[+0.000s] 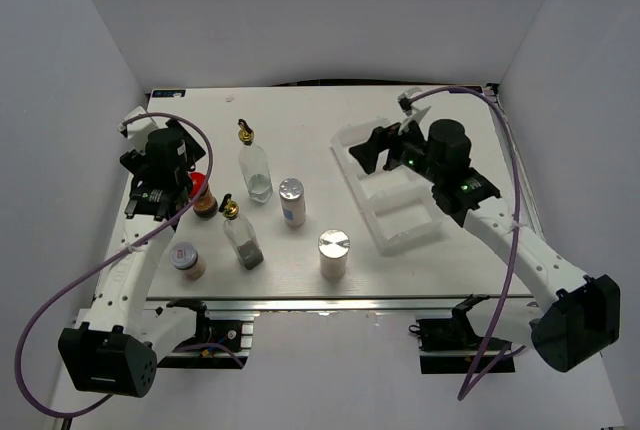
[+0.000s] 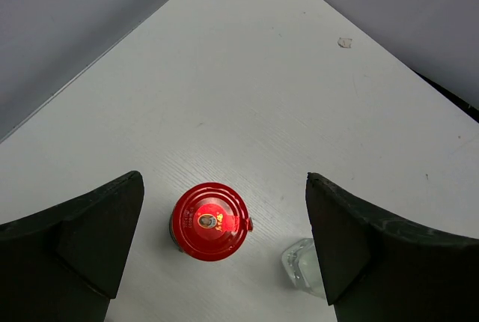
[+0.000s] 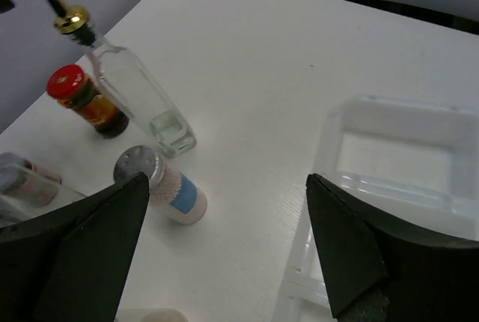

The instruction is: Organize the condiment bottles

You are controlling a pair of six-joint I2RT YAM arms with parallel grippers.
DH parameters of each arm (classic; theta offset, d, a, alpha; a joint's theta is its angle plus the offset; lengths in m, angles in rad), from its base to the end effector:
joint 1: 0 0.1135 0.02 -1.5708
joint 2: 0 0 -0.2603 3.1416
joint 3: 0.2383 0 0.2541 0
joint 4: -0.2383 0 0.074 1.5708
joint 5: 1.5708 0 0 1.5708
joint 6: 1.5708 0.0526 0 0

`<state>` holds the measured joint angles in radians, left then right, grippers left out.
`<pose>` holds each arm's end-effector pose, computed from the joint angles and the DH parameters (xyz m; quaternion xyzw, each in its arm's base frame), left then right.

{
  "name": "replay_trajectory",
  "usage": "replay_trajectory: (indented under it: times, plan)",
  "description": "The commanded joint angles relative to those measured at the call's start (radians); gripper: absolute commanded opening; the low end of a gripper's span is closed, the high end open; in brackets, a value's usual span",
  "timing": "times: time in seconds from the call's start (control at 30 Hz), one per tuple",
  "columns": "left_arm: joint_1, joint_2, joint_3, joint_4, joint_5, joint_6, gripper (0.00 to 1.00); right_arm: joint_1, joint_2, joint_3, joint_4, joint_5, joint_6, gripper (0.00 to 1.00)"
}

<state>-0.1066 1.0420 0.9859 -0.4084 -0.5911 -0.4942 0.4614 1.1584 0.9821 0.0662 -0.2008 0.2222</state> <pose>0.2455 0.0032 0.3316 -0.3069 0.7693 0.0880 0.5534 0.2586 0.1403 0.3539 -0.1548 0.7279 0.2928 0.6003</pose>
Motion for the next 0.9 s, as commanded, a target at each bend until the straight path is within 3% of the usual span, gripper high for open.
replay_trajectory:
  times: [0.0, 0.17, 0.23, 0.3, 0.4, 0.63, 0.87]
  plan:
    - [0.001, -0.033, -0.018, -0.009, -0.006, -0.027, 0.98, 0.100, 0.020, 0.059, 0.118, -0.052, -0.087, 0.89]
    - [0.001, -0.040, -0.030, -0.006, 0.014, -0.043, 0.98, 0.219, 0.145, 0.127, 0.186, -0.392, -0.263, 0.90]
    - [-0.001, -0.037, -0.038, -0.009, 0.023, -0.053, 0.98, 0.267, 0.262, 0.261, 0.108, -0.405, -0.306, 0.89]
    - [0.001, -0.039, -0.044, -0.016, 0.019, -0.058, 0.98, 0.342, 0.373, 0.360, 0.006, -0.303, -0.386, 0.89]
    - [-0.001, -0.051, -0.064, -0.029, -0.010, -0.078, 0.98, 0.395, 0.504, 0.513, 0.027, -0.149, -0.380, 0.89]
    - [-0.001, -0.071, -0.081, -0.023, -0.019, -0.089, 0.98, 0.414, 0.774, 0.771, 0.053, -0.110, -0.350, 0.89]
    - [-0.001, -0.076, -0.093, -0.007, -0.015, -0.090, 0.98, 0.427, 0.923, 0.854, 0.171, -0.062, -0.317, 0.81]
